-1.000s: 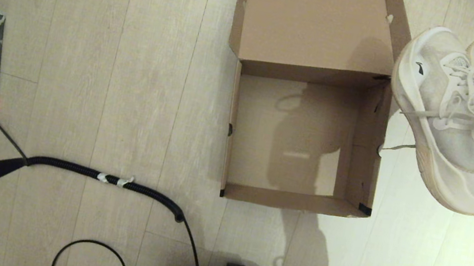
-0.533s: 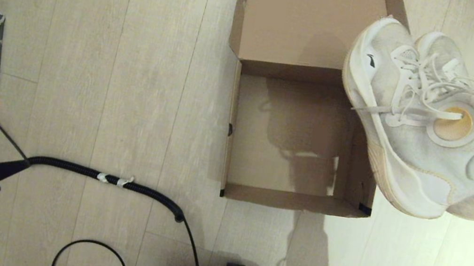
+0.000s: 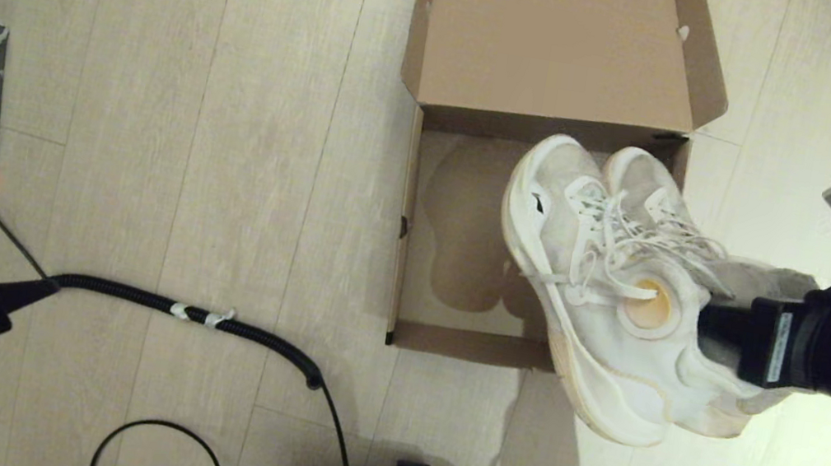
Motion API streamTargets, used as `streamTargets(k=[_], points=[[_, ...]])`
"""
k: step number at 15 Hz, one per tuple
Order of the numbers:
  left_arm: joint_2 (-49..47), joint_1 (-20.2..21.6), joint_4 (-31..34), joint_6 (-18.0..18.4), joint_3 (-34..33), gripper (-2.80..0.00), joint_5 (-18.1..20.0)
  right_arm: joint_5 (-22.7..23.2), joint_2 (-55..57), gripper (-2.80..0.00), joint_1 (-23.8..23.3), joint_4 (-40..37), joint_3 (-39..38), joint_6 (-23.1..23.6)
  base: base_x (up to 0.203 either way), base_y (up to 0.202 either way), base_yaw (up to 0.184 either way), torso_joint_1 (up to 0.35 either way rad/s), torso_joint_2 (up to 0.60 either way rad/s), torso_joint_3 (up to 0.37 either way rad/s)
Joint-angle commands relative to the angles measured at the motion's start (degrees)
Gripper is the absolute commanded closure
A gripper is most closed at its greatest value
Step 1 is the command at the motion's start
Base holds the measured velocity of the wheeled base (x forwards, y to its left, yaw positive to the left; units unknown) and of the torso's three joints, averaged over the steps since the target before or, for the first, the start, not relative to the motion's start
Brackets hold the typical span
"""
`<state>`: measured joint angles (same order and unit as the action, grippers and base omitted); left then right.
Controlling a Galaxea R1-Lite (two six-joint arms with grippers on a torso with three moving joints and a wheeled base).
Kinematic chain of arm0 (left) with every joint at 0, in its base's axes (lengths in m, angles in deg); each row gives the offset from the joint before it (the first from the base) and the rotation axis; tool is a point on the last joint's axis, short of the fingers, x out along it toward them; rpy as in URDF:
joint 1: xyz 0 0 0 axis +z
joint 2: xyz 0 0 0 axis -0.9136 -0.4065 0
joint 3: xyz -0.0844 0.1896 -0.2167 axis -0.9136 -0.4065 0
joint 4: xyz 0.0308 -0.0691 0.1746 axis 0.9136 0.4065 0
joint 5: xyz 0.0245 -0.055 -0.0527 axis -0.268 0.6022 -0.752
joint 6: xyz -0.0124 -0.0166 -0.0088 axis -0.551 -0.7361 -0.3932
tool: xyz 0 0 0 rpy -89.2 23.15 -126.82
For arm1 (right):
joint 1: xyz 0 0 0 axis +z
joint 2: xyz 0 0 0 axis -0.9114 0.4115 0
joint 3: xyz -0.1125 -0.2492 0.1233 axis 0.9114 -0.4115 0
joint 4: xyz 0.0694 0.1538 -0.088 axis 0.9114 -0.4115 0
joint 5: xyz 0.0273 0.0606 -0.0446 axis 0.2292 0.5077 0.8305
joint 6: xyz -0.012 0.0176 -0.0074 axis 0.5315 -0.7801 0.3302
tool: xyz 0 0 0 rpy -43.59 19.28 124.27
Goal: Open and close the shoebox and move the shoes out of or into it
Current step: Put the shoes into the shoe box
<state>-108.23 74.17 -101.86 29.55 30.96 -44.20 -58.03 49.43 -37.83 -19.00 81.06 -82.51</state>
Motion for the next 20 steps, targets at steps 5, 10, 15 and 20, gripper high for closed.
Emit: streamTargets(k=[5,10,15,20], points=[[-0.64,-0.07,0.02,0.84,3.01,0.0,0.22,0.11,11.88,0.0,0.2,20.5,-3.83,0.02,0.0,0.0,0.0,0.0,0.0,0.0],[-1.29,-0.07,-0.07,0.85,2.76,0.0,0.49,-2.69,16.58,0.0,0.17,25.25,-4.44,2.85,0.0,0.0,0.0,0.0,0.0,0.0],[0.04,0.02,-0.07,0.8,2.39,0.0,2.33,-3.43,21.19,0.0,0.17,36.3,-6.83,4.38,0.0,0.0,0.0,0.0,0.0,0.0],[3.54,0.04,0.46,0.88,1.41,0.0,2.33,-3.8,27.21,0.0,0.18,44.82,-8.12,5.77,0.0,0.0,0.0,0.0,0.0,0.0]])
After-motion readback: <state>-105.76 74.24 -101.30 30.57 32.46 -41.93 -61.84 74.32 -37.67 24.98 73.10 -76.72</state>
